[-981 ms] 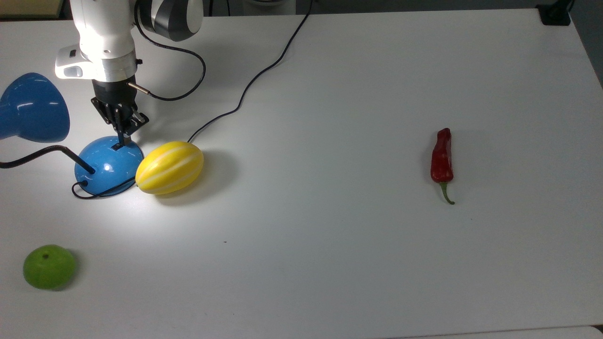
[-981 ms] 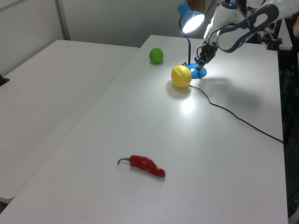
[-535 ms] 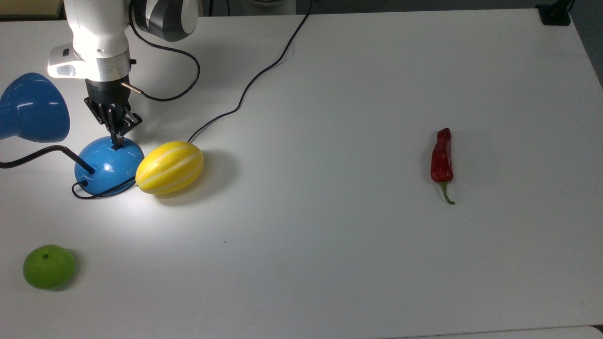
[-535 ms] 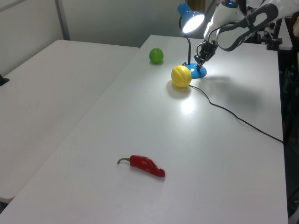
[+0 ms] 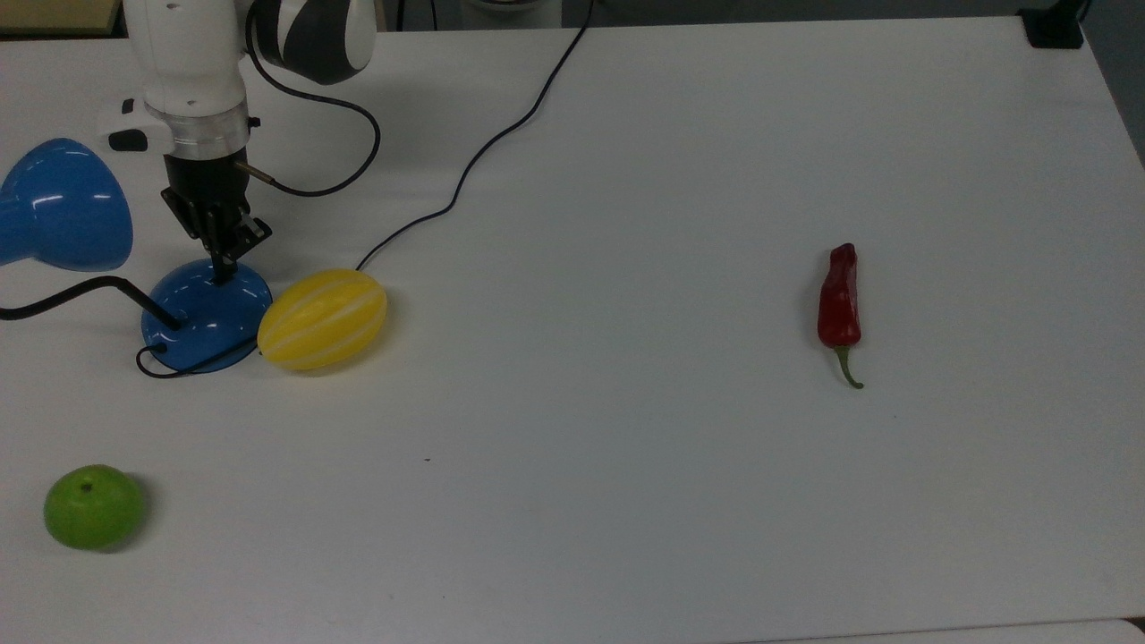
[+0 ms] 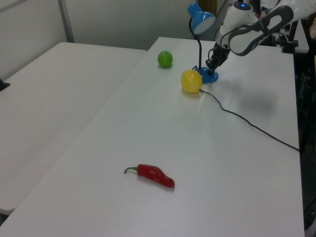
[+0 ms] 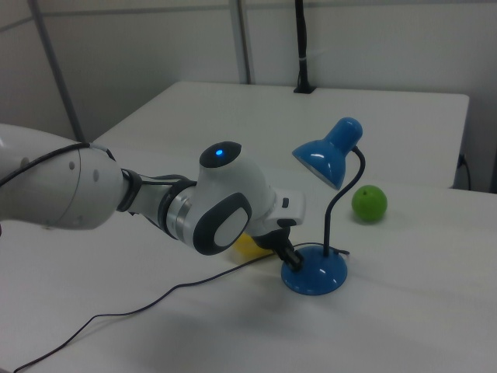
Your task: Turn off lamp
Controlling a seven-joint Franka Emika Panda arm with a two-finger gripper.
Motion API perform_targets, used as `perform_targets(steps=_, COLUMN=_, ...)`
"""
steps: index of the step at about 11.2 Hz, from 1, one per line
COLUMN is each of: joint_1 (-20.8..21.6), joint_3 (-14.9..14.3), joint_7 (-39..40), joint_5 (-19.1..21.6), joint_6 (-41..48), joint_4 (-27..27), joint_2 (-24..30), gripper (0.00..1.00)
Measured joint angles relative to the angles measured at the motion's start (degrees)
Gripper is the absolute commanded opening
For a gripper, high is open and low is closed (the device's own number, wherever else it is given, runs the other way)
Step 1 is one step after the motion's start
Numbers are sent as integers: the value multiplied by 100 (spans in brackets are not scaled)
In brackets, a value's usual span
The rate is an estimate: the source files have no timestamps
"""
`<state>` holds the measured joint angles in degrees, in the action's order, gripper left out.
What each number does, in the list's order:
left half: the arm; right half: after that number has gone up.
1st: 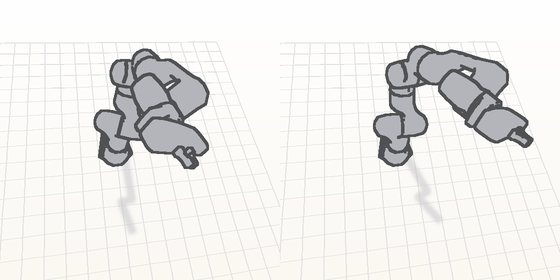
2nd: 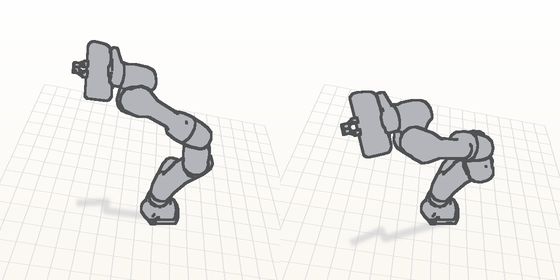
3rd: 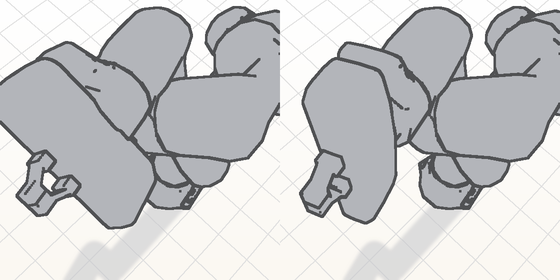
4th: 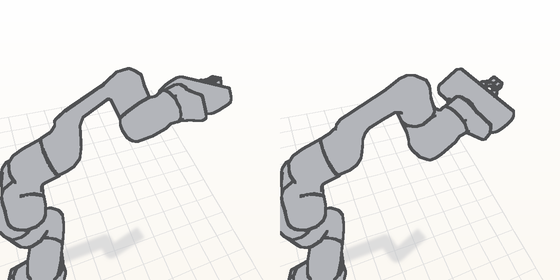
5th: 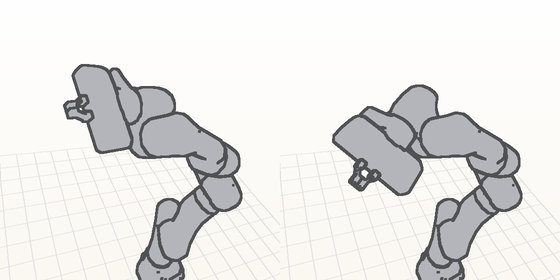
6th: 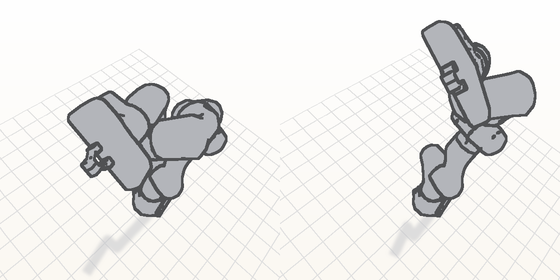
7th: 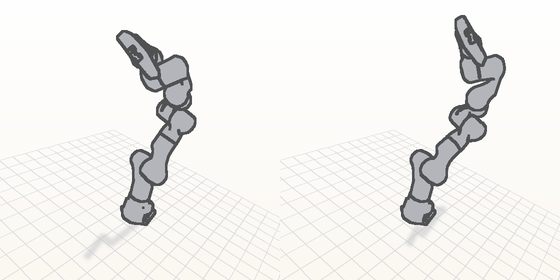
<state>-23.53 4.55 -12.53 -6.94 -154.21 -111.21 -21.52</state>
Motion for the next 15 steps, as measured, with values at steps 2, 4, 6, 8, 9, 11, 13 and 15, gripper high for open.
perform_targets(steps=2, joint_1=0, joint_3=0, joint_7=0, joint_5=-13, joint_6=0, joint_4=-5, joint_2=-14, gripper=0)
perform_targets(steps=4, joint_1=0, joint_3=0, joint_7=0, joint_5=-15, joint_6=0, joint_4=-13, joint_2=-13, gripper=0)
perform_targets(steps=6, joint_1=0, joint_3=0, joint_7=0, joint_5=-16, joint_6=0, joint_4=-19, joint_2=-11, gripper=0)
perform_targets(steps=8, joint_1=1, joint_3=0, joint_7=0, joint_5=-16, joint_6=10, joint_4=-21, joint_2=-9, gripper=0)
perform_targets(steps=9, joint_1=7, joint_3=1, joint_7=0, joint_5=-16, joint_6=89, joint_4=-20, joint_2=-2, gripper=0)
perform_targets(steps=11, joint_1=55, joint_3=31, joint_7=-32, joint_5=-16, joint_6=498, joint_4=-7, joint_2=60, gripper=0)
perform_targets(steps=13, joint_1=212, joint_3=147, joint_7=-93, joint_5=-16, joint_6=1125, joint_4=9, joint_2=316, gripper=0)
perform_targets(steps=15, joint_1=518, joint_3=190, joint_7=-183, joint_5=-16, joint_6=1837, joint_4=17, joint_2=693, gripper=0)
